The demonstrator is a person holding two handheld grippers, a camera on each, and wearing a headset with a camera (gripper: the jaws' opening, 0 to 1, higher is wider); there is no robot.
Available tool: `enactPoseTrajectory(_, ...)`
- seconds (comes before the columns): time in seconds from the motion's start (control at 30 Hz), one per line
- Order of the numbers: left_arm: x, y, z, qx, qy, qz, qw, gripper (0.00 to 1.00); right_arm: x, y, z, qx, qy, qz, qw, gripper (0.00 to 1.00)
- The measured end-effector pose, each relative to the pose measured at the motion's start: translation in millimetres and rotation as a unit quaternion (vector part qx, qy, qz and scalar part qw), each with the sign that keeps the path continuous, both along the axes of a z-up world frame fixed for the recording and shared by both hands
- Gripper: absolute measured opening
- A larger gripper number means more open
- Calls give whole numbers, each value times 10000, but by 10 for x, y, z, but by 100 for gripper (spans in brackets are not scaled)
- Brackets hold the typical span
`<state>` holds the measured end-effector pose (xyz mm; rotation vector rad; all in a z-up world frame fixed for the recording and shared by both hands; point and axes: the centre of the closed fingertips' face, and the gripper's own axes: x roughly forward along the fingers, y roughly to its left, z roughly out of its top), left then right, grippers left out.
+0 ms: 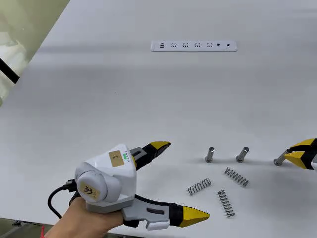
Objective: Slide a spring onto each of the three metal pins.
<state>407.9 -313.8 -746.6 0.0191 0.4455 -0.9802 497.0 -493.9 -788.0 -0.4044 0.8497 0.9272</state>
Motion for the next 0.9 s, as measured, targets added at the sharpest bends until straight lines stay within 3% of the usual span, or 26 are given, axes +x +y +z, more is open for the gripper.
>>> enactPoseTrajectory(0.9, 7, -3, 3, -37, 3, 21, 10000, 98, 12, -14, 7, -39, -66, -6, 10000, 14)
